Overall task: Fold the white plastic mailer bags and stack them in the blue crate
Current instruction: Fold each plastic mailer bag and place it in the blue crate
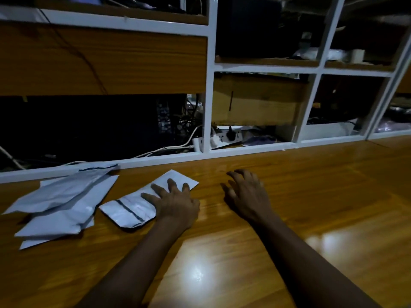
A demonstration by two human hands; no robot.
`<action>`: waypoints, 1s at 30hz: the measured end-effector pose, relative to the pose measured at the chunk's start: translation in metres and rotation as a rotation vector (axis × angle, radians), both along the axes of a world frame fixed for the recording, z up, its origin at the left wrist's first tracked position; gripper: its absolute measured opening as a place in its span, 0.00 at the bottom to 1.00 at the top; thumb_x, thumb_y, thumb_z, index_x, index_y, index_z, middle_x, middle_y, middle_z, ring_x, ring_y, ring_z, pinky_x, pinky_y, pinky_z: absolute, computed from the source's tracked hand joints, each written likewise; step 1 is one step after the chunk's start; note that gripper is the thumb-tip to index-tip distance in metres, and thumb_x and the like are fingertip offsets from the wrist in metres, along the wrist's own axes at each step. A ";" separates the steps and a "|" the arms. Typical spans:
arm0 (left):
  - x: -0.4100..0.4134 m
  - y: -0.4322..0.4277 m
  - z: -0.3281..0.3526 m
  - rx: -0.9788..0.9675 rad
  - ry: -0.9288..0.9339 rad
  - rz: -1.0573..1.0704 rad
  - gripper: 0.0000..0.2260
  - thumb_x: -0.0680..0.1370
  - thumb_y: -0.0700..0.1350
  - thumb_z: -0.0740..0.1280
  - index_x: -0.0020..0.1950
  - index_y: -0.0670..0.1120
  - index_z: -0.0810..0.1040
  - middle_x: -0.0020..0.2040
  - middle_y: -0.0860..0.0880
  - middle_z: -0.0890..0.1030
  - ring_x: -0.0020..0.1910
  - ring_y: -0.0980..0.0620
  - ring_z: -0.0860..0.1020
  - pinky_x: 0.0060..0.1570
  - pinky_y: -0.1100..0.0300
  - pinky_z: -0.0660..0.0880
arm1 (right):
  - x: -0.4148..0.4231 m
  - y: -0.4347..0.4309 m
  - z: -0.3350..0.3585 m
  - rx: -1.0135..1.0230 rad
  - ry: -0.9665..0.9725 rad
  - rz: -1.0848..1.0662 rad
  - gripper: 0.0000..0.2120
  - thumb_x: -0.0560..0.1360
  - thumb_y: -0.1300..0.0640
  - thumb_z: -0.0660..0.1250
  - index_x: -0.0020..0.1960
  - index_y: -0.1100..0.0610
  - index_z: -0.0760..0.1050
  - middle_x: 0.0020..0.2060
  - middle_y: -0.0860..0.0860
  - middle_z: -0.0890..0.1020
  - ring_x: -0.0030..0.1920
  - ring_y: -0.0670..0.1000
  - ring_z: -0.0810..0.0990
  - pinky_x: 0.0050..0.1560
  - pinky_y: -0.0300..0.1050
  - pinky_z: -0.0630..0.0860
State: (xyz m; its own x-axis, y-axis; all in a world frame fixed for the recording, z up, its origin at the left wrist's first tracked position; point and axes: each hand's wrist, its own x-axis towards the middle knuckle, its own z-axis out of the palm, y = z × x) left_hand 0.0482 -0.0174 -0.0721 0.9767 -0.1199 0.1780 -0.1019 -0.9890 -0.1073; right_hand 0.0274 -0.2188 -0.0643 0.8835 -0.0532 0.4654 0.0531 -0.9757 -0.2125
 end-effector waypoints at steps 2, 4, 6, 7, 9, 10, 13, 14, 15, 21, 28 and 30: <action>-0.001 0.000 0.000 -0.020 -0.021 -0.114 0.23 0.77 0.55 0.55 0.66 0.46 0.77 0.65 0.34 0.74 0.59 0.29 0.74 0.55 0.30 0.69 | -0.001 -0.002 0.001 0.032 0.004 -0.002 0.22 0.81 0.43 0.59 0.72 0.47 0.68 0.69 0.51 0.71 0.67 0.55 0.68 0.63 0.55 0.67; 0.000 -0.001 0.002 -0.053 -0.069 -0.278 0.22 0.76 0.52 0.54 0.58 0.44 0.82 0.58 0.37 0.79 0.51 0.36 0.78 0.48 0.44 0.76 | -0.003 -0.002 0.002 0.044 -0.013 0.009 0.21 0.80 0.44 0.60 0.72 0.48 0.68 0.69 0.52 0.71 0.67 0.55 0.68 0.63 0.55 0.67; 0.002 -0.005 0.003 -0.204 -0.123 -0.419 0.18 0.80 0.47 0.56 0.66 0.45 0.77 0.68 0.39 0.74 0.63 0.40 0.74 0.59 0.48 0.73 | -0.007 -0.003 0.002 0.054 -0.026 0.036 0.21 0.81 0.44 0.58 0.72 0.50 0.69 0.68 0.53 0.72 0.66 0.56 0.68 0.62 0.54 0.66; 0.002 -0.007 0.005 -0.241 -0.109 -0.464 0.18 0.81 0.45 0.58 0.70 0.46 0.74 0.73 0.41 0.70 0.69 0.42 0.69 0.66 0.49 0.69 | -0.008 -0.005 0.000 0.055 -0.038 0.057 0.21 0.81 0.44 0.58 0.71 0.51 0.69 0.67 0.53 0.72 0.66 0.56 0.69 0.60 0.54 0.67; 0.000 -0.009 0.005 -0.216 -0.109 -0.403 0.21 0.82 0.47 0.58 0.76 0.51 0.67 0.78 0.44 0.62 0.75 0.42 0.60 0.74 0.46 0.58 | -0.011 -0.007 -0.004 0.011 -0.021 0.091 0.23 0.80 0.44 0.59 0.71 0.53 0.69 0.68 0.54 0.71 0.65 0.57 0.70 0.59 0.54 0.69; -0.002 -0.010 0.004 -0.154 -0.097 -0.317 0.23 0.82 0.51 0.57 0.78 0.53 0.62 0.79 0.45 0.58 0.76 0.39 0.56 0.74 0.41 0.52 | -0.013 -0.007 -0.006 -0.034 0.000 0.106 0.24 0.80 0.44 0.59 0.72 0.53 0.68 0.69 0.55 0.70 0.66 0.57 0.69 0.60 0.56 0.70; -0.006 -0.007 0.001 -0.139 0.024 -0.166 0.27 0.82 0.60 0.52 0.80 0.58 0.51 0.81 0.44 0.52 0.77 0.32 0.49 0.71 0.31 0.49 | -0.017 -0.001 -0.005 -0.042 0.057 0.140 0.27 0.79 0.43 0.54 0.74 0.53 0.64 0.73 0.57 0.67 0.69 0.58 0.67 0.65 0.57 0.67; -0.006 -0.006 0.001 -0.156 0.053 -0.178 0.27 0.82 0.61 0.52 0.80 0.58 0.50 0.80 0.44 0.52 0.77 0.33 0.50 0.71 0.33 0.52 | -0.020 0.002 -0.004 -0.034 0.061 0.142 0.27 0.79 0.43 0.53 0.74 0.54 0.64 0.74 0.58 0.66 0.70 0.59 0.67 0.65 0.58 0.66; -0.007 -0.006 0.001 -0.164 0.051 -0.202 0.27 0.83 0.61 0.51 0.80 0.58 0.51 0.80 0.43 0.53 0.77 0.35 0.52 0.71 0.36 0.56 | -0.021 0.006 -0.003 -0.041 0.055 0.152 0.28 0.79 0.43 0.52 0.74 0.55 0.65 0.73 0.59 0.66 0.70 0.60 0.67 0.65 0.58 0.66; -0.013 -0.014 0.010 -0.255 0.009 -0.397 0.22 0.84 0.54 0.52 0.78 0.52 0.60 0.77 0.49 0.63 0.73 0.47 0.62 0.69 0.52 0.63 | -0.020 0.023 -0.007 -0.131 0.135 0.172 0.32 0.79 0.42 0.44 0.74 0.59 0.66 0.72 0.64 0.68 0.70 0.65 0.68 0.64 0.65 0.67; 0.002 0.002 0.001 -0.107 0.119 -0.425 0.24 0.84 0.58 0.44 0.80 0.58 0.46 0.81 0.49 0.52 0.79 0.45 0.51 0.75 0.43 0.52 | -0.017 0.010 -0.009 -0.221 0.278 0.042 0.42 0.71 0.36 0.30 0.79 0.51 0.55 0.77 0.57 0.61 0.75 0.62 0.59 0.70 0.64 0.59; 0.006 0.006 0.001 -0.134 0.143 -0.394 0.24 0.84 0.57 0.45 0.81 0.58 0.48 0.81 0.49 0.53 0.79 0.45 0.52 0.74 0.41 0.53 | -0.016 0.005 -0.011 -0.260 0.304 -0.026 0.41 0.71 0.36 0.31 0.78 0.50 0.55 0.76 0.56 0.63 0.72 0.64 0.63 0.67 0.64 0.64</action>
State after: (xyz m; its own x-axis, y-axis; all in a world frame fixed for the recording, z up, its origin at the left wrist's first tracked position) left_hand 0.0543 -0.0116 -0.0708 0.8772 -0.4728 0.0839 -0.4782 -0.8761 0.0620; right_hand 0.0112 -0.2140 -0.0751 0.9830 0.0072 0.1834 0.0000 -0.9992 0.0392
